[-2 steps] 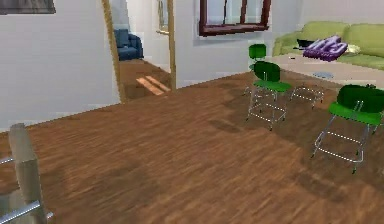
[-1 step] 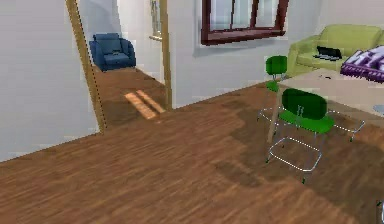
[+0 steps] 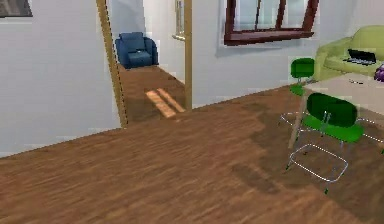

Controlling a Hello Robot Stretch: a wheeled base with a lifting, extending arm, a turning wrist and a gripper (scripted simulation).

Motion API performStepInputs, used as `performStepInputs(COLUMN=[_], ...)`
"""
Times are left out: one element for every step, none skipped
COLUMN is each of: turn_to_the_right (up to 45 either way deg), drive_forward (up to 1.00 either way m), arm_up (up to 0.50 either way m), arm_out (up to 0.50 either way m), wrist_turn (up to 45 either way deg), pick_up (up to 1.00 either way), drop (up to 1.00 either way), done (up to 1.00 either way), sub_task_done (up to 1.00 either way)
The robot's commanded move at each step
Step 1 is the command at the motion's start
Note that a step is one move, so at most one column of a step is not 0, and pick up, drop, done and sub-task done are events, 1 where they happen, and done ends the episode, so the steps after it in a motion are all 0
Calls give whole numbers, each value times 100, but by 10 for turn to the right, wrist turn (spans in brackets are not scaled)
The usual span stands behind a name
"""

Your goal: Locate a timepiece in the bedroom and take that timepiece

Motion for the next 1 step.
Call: performStepInputs(turn_to_the_right=[0], drive_forward=[100], arm_up=[0], arm_out=[0], wrist_turn=[0], pick_up=[0], drop=[0], done=[0], sub_task_done=[0])
